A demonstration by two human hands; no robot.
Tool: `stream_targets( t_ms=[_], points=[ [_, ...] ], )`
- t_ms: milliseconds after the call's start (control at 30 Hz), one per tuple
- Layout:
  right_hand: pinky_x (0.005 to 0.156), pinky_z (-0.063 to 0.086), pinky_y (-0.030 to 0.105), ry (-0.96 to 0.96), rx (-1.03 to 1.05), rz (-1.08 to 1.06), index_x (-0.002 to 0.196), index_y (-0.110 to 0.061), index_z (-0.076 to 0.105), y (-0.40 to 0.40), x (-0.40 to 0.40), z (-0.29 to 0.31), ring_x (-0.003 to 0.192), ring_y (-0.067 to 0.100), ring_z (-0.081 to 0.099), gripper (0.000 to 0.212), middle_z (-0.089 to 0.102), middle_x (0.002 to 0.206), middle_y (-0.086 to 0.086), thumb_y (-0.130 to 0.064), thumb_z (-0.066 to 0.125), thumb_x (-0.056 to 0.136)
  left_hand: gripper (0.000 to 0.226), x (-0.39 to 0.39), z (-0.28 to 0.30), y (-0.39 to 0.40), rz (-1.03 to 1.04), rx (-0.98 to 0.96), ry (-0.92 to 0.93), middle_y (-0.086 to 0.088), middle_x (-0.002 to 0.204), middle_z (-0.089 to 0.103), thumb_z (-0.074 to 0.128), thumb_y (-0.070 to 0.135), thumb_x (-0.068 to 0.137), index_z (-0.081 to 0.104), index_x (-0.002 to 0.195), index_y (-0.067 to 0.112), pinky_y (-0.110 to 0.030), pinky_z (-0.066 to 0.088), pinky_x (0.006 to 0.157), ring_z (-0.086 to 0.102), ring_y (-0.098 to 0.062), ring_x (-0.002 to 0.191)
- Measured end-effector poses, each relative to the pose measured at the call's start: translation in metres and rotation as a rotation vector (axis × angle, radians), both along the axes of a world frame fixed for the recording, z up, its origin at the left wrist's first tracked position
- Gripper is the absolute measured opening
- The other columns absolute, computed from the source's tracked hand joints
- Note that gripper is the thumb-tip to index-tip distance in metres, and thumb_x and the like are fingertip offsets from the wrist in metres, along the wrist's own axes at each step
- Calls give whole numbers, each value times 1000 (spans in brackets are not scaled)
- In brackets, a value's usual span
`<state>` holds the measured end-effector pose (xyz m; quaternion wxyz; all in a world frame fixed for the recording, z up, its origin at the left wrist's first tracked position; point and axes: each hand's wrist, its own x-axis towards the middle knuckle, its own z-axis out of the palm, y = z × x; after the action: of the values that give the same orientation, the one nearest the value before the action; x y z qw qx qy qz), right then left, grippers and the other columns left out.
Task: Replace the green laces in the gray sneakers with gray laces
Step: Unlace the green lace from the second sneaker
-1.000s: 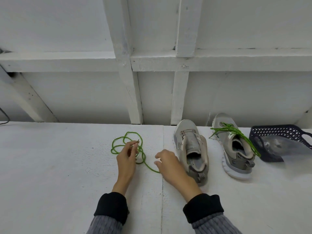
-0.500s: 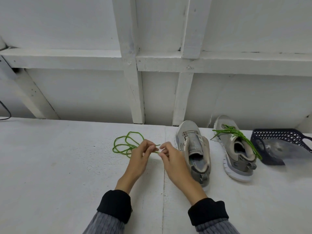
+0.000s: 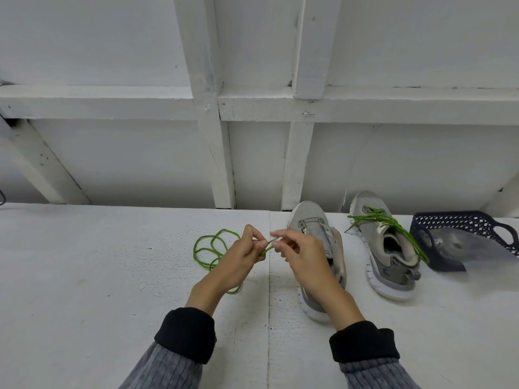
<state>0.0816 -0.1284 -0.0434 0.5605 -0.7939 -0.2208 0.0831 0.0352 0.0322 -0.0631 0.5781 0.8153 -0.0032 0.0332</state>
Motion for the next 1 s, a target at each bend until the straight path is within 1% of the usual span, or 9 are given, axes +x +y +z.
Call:
stream_targets(
  t_ms=[167,267,467,533,667,767,833,933,1000],
  points=[
    [64,40,8,-171,-86,-100,87,-16,72,-10,7,7,71,0,58,11,65,74,-14,-13,62,92,24,2,6,-1,-46,64,56,6,68,41,40,42,99,50,106,21,-14,40,71,40,-2,63],
    [67,43,7,-198,0,-301,93,-19,70,-32,23,20,75,-2,58,11,66,82,-11,-14,60,94,31,7,11,10,-70,122,77,13,71,43,39,44,102,63,92,29,-18,36,69,40,0,66],
    [71,51,29,-218,65,-718,96,-7,69,-93,57,17,79,23,65,11,68,84,5,-13,60,94,33,26,43,29,137,-331,-54,14,60,33,40,35,103,50,78,16,-20,22,53,25,-4,55],
    [71,50,27,-169,-7,-687,98,-6,70,-96,55,8,81,21,63,11,68,87,6,-10,60,93,31,35,58,23,141,-447,-98,12,60,32,43,35,101,48,78,15,-17,22,49,23,-4,53],
    [99,41,30,-223,-155,-528,113,-13,66,-76,42,6,113,19,54,24,64,112,0,-5,54,94,32,50,84,-10,92,-447,-130,12,59,31,36,28,105,45,77,16,-15,22,48,23,-3,51],
    [99,33,7,-120,42,-265,132,-20,52,-49,28,24,122,-1,45,49,53,130,-11,3,49,89,29,53,100,-33,18,-388,-168,12,58,30,36,25,103,50,80,14,-17,22,49,24,-4,52],
    [101,39,17,-31,173,-68,136,-27,46,-32,24,32,123,-2,47,58,55,130,-14,-2,52,84,27,53,110,-44,-43,-386,-188,11,58,32,42,30,98,54,82,12,-17,25,50,26,-5,53],
    [86,43,14,45,201,-2,130,-28,48,-19,20,40,94,-5,58,39,62,99,-8,-19,59,94,28,53,120,-53,-51,-405,-199,7,60,34,49,34,96,58,81,13,-18,29,52,30,-7,56],
    [64,39,8,30,196,-26,121,-23,54,-18,17,40,65,1,47,27,46,75,2,-25,60,95,28,56,124,-52,6,-494,-223,6,65,41,50,30,99,58,78,15,-19,35,57,39,-6,60]
  ],
)
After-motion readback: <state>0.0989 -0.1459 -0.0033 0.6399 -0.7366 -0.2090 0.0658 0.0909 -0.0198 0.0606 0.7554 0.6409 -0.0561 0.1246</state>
